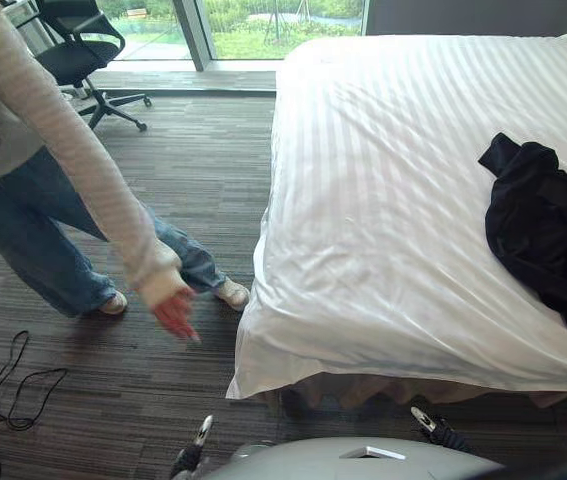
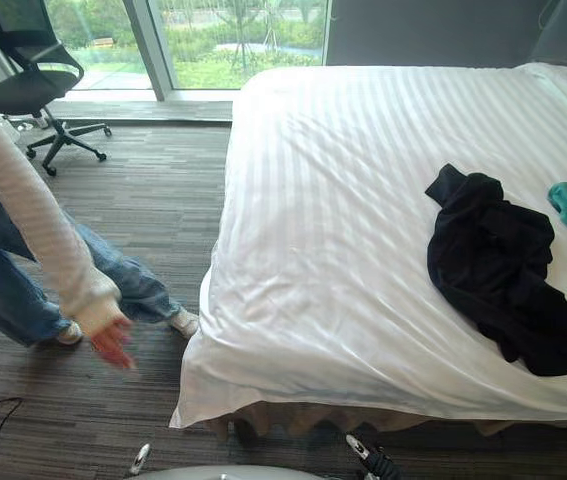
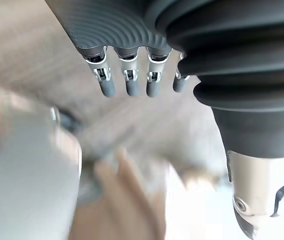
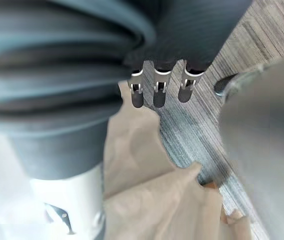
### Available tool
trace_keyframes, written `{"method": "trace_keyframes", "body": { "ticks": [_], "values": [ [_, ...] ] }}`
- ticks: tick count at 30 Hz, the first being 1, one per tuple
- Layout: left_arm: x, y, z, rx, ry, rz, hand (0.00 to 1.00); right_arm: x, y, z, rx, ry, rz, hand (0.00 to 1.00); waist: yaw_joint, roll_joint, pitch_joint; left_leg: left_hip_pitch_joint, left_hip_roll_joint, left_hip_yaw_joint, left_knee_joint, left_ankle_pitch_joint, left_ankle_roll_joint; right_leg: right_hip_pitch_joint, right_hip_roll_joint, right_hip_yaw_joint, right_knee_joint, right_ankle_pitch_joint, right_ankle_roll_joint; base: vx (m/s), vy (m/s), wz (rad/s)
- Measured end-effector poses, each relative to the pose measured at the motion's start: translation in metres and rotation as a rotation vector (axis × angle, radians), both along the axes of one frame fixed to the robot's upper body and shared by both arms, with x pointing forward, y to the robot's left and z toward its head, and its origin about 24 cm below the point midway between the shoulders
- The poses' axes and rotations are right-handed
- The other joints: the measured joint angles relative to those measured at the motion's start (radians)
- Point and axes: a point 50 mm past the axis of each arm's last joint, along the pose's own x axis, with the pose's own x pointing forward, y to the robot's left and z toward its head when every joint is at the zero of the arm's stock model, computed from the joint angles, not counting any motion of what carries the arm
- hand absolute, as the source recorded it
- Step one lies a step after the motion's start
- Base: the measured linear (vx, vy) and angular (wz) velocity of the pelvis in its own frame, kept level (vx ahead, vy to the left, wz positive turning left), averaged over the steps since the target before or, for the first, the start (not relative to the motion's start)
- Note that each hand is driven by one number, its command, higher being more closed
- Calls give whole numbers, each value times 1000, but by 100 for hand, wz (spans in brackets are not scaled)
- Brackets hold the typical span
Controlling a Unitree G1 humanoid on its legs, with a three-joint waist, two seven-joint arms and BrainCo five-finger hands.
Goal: Tidy the bed and pick cloth on bed and put in laundry
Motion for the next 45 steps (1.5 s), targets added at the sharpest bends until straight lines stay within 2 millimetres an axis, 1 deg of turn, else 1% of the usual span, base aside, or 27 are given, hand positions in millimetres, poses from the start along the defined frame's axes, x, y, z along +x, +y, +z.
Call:
{"method": "trace_keyframes", "body": {
  "ticks": [3,5,9,13,16,17,19,20,21,23,26,31,33,34,35,38,40,43,45],
  "values": [
    [14,-5,2,24,-16,-128,0,0,1,0,1,6,-9,0,-4,-6,6,0,0,2,-1,0,0,-2,0,0,0,0,0,-31,-45,-4],
    [19,-7,3,33,-21,-171,0,0,2,0,4,6,-9,0,-4,-9,7,1,0,5,-4,0,0,-4,0,1,-2,0,0,-46,-35,-2],
    [23,-7,4,50,-28,-225,0,1,3,0,6,4,1,0,-4,-11,17,18,-2,30,-39,1,-1,-12,7,19,-20,3,-2,-93,-28,-15],
    [24,-6,4,50,-32,-221,0,3,3,0,4,-4,8,0,-4,-11,27,16,-6,33,-67,1,-1,-25,12,38,-45,12,-6,-132,-30,-20],
    [23,-6,3,45,-22,-228,0,4,2,0,0,-5,25,0,-13,-11,34,17,-13,32,-102,0,-1,-37,14,39,-68,11,-6,-183,-27,-10],
    [24,-6,3,43,-14,-228,0,6,2,1,-2,-9,26,0,-15,-4,39,19,-13,28,-121,2,2,-39,18,38,-76,14,-1,-208,-25,-4],
    [26,-7,2,40,-9,-228,0,4,1,1,-5,-5,25,0,-16,-5,51,27,-16,28,-133,18,10,-41,18,37,-80,20,5,-243,-24,-2],
    [26,-8,2,37,-5,-228,0,2,1,0,-6,0,25,0,-15,2,57,29,-16,29,-138,13,3,-38,18,38,-88,16,6,-223,-25,-5],
    [26,-8,2,34,-1,-227,0,2,0,1,-10,2,27,0,-15,-5,60,28,-15,29,-138,14,2,-37,21,38,-92,15,19,-209,-29,-7],
    [25,-8,2,29,2,-223,0,2,0,1,-11,2,30,0,-17,-4,59,21,-14,30,-138,15,2,-40,24,38,-93,17,24,-158,-30,-4],
    [24,-9,1,8,10,-198,0,-1,-1,0,-13,9,30,0,-17,-2,58,7,-13,28,-139,15,2,-48,30,37,-102,18,24,-88,-14,1],
    [17,-9,-2,-19,31,-159,0,-6,-1,-1,-16,27,25,0,-17,-4,38,-2,-12,23,-139,18,-2,-55,34,37,-101,24,25,36,-2,1],
    [16,-10,-3,-29,34,-140,0,-7,-1,-1,-17,28,24,0,-18,0,32,0,-11,21,-138,25,-5,-53,34,37,-97,30,16,111,-1,-1],
    [16,-9,-3,-35,34,-129,0,-7,-1,-1,-20,28,24,0,-18,0,32,1,-12,17,-138,31,4,-53,34,35,-96,31,14,125,-4,3],
    [16,-9,-3,-36,34,-124,0,-7,-1,-1,-20,28,23,0,-19,4,29,4,-13,16,-138,31,4,-53,34,33,-96,32,13,196,-9,13],
    [16,-8,-2,-26,36,-115,0,-7,-1,-1,-22,32,23,0,-19,-3,32,12,-18,0,-133,32,5,-32,33,24,-96,30,0,113,0,17],
    [15,-4,-2,-19,31,-52,0,-4,0,-1,-22,29,27,0,-17,-9,31,17,-21,-1,-133,32,4,-24,30,23,-96,29,-2,66,2,6],
    [14,-1,-1,-12,23,48,0,2,0,0,-22,16,33,0,-17,-11,33,17,-23,-3,-133,32,4,-21,28,15,-96,28,-2,7,-9,6],
    [11,5,0,1,16,222,0,2,-1,0,-27,18,26,0,-19,-10,34,15,-26,-20,-133,32,4,-15,25,-7,-96,27,-3,-39,-16,17]
  ]
}}
